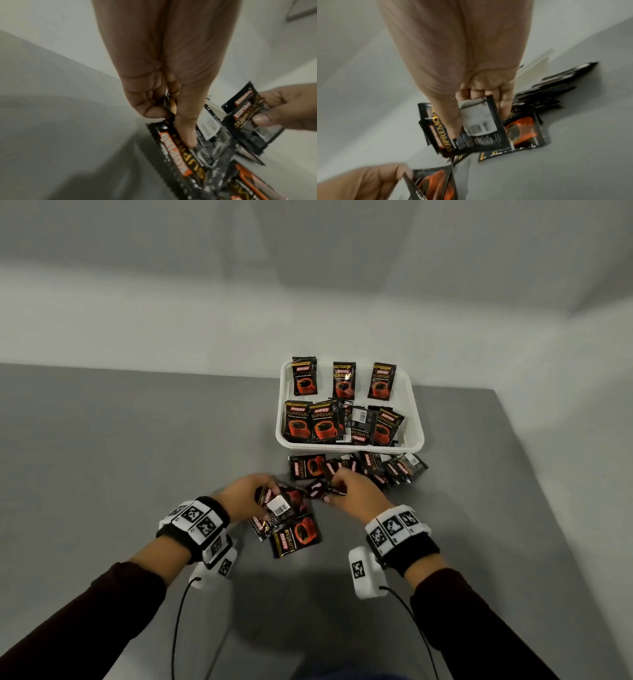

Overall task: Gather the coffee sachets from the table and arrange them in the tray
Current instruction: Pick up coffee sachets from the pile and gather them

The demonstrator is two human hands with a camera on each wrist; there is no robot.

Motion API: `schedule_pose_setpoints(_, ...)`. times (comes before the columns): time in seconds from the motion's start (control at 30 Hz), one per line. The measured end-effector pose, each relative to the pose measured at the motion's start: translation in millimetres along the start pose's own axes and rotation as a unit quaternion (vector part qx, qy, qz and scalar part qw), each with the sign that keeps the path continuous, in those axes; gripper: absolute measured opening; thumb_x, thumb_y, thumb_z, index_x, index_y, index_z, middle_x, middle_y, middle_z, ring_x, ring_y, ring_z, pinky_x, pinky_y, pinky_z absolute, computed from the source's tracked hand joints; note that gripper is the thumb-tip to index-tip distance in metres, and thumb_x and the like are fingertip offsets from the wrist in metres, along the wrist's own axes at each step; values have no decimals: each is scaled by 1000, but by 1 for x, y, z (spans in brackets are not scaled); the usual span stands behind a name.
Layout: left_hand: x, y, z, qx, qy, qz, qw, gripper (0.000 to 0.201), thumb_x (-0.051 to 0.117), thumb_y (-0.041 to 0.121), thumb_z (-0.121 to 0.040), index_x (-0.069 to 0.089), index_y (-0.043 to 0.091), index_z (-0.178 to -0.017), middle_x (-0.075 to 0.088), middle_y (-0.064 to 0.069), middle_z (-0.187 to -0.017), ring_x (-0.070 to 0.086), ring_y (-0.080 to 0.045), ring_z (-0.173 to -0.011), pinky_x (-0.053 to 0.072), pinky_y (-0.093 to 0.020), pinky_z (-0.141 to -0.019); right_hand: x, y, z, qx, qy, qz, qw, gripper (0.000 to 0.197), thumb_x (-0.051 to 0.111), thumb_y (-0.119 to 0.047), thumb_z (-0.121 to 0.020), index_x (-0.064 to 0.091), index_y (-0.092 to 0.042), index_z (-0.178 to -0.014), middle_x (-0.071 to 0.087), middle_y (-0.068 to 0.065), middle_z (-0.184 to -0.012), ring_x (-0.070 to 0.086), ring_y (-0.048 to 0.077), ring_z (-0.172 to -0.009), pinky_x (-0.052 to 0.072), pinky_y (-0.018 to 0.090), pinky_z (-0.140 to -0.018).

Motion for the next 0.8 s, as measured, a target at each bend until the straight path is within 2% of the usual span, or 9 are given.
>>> schedule_pose_setpoints(0.07, -8, -2, 6, -2, 37, 3, 999, 39, 75, -3, -67, 61, 13, -99, 56, 4, -97, 57, -17, -92, 46, -23, -80, -9, 11, 10, 31, 19, -100, 994, 22, 65, -21, -85, 51, -12, -99, 59, 4, -95, 57, 22, -92, 42, 29, -75)
schedule_pose_setpoints(0.17, -23, 17, 27, 57, 66, -5, 996, 37, 71, -7, -69, 59, 24, -87, 58, 11, -86, 58, -12, -83, 41, -8, -70, -16, 28, 24, 92, 34, -232, 968, 20, 59, -18, -87, 47, -12, -101, 61, 5, -95, 58, 22, -88, 46, 30, -72)
schedule_pose_setpoints(0.27, -31, 66, 55, 147, 13, -19, 989, 48, 68, -3, -71, 57, 43, -78, 61, 21, -85, 60, 2, -78, 43, -4, -69, -9, 22, 39, 107, -8, -415, 903, 30, 50, -5, -89, 43, -12, -118, 62, 10, -104, 62, 28, -88, 49, 39, -80)
schedule_pose_setpoints(0.37, -27, 129, 71, 239, -2, -53, 969, 36, 64, 3, -69, 61, 39, -76, 60, 25, -81, 57, 8, -77, 41, -5, -69, 4, -4, 56, 81, -75, -520, 847, 42, 40, -1, -93, 40, -11, -134, 61, 11, -103, 61, 13, -73, 49, 24, -66)
schedule_pose_setpoints(0.47, -13, 179, 70, 298, 45, -129, 945, 23, 60, 4, -66, 67, 23, -77, 60, 15, -82, 54, -2, -80, 43, -19, -75, 20, -39, 79, 22, -188, -664, 723, 51, 40, -43, -94, 42, -14, -137, 57, 17, -127, 66, 26, -91, 50, 40, -87)
schedule_pose_setpoints(0.53, -4, 200, 70, 342, 86, -161, 922, 21, 57, -2, -64, 68, 13, -74, 64, 0, -86, 58, -18, -85, 47, -34, -78, 19, -49, 91, -22, -242, -682, 690, 78, 53, -66, -76, 44, -16, -135, 63, 13, -120, 66, 33, -96, 49, 49, -90)
schedule_pose_setpoints(0.63, 7, 208, 68, 377, 99, -147, 909, 26, 59, -2, -67, 65, 12, -88, 56, -1, -100, 55, -15, -89, 48, -29, -79, 6, -35, 97, -19, -223, -694, 684, 76, 74, -49, -69, 47, -10, -129, 65, 13, -110, 66, 33, -92, 53, 43, -84)
schedule_pose_setpoints(0.73, 19, 201, 65, 366, 77, -57, 926, 51, 68, 3, -70, 48, 22, -112, 40, 13, -109, 45, 8, -96, 39, -6, -87, -1, -16, 98, -5, -175, -641, 748, 44, 70, -13, -78, 49, -7, -116, 64, 9, -90, 64, 24, -81, 53, 35, -78)
schedule_pose_setpoints(0.8, 17, 193, 61, 331, 108, 18, 937, 72, 75, 6, -69, 38, 27, -127, 39, 12, -119, 41, 11, -110, 36, -6, -96, -3, -11, 100, -14, -149, -614, 775, 43, 63, 2, -81, 45, -5, -119, 64, 5, -75, 62, 19, -70, 54, 32, -72)
Point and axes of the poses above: each hand's wrist, its own z-axis away from the middle knuckle, its own x-axis out of the palm, y = z × x, the point moved 8 cm from there along -z, towards the middle knuckle
